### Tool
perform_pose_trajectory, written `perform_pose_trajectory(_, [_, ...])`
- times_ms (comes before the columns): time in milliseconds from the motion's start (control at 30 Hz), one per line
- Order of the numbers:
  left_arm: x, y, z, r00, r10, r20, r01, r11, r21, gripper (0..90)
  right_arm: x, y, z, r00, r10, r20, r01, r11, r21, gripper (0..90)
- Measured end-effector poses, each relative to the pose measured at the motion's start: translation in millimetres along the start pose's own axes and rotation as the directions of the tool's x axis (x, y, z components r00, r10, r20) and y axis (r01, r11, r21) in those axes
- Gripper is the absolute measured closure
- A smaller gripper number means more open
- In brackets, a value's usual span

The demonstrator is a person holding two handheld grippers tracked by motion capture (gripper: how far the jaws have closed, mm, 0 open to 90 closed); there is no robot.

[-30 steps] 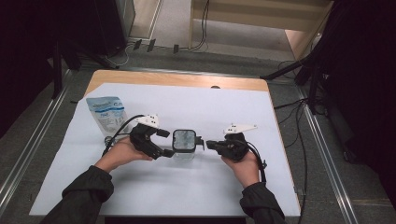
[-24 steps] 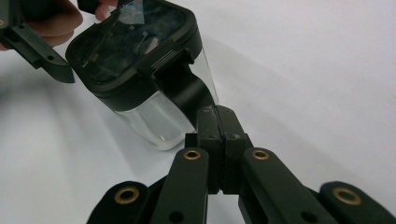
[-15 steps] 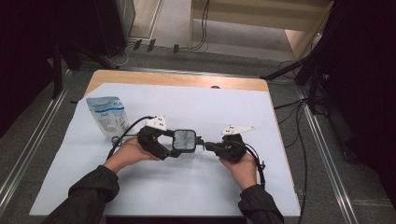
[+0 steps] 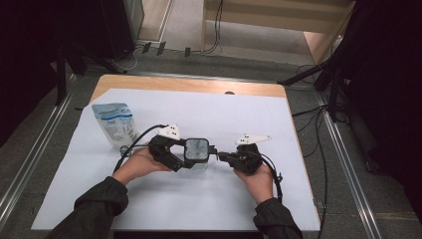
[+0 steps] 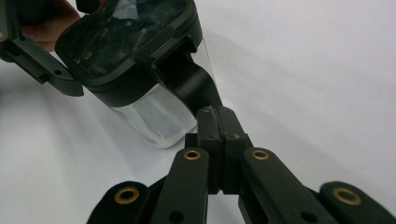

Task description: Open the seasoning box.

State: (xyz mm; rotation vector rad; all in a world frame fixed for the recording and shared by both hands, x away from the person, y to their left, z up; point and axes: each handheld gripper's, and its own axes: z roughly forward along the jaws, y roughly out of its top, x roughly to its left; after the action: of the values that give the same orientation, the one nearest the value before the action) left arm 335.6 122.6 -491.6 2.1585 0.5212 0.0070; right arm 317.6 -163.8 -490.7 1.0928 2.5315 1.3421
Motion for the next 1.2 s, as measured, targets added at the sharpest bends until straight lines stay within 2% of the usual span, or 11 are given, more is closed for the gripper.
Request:
perform_pose_trajectory(533, [-4.9, 7.2, -8.6, 0.9999, 0.013, -0.01, -0.013, 0.9996, -0.025, 15.0, 1.1, 0.4, -0.8, 0.9999, 0.01, 0.008, -0.01, 1.0, -0.004, 90.0])
perform_pose_trajectory(1033, [-9.0, 16.8, -18.3, 0.9998, 0.01, -0.014, -0.01, 0.9998, -0.015, 15.0, 1.6, 0.7, 0.0, 0.9999, 0.008, 0.008, -0.009, 1.0, 0.004, 90.0])
perform_pose_trajectory(1200, [-11.1, 19.9, -25.1, 0.9997, 0.019, -0.017, -0.019, 0.9991, -0.037, 18.1, 1.1, 1.0, -0.6, 0.9999, 0.007, 0.009, -0.007, 1.0, 0.0, 90.0])
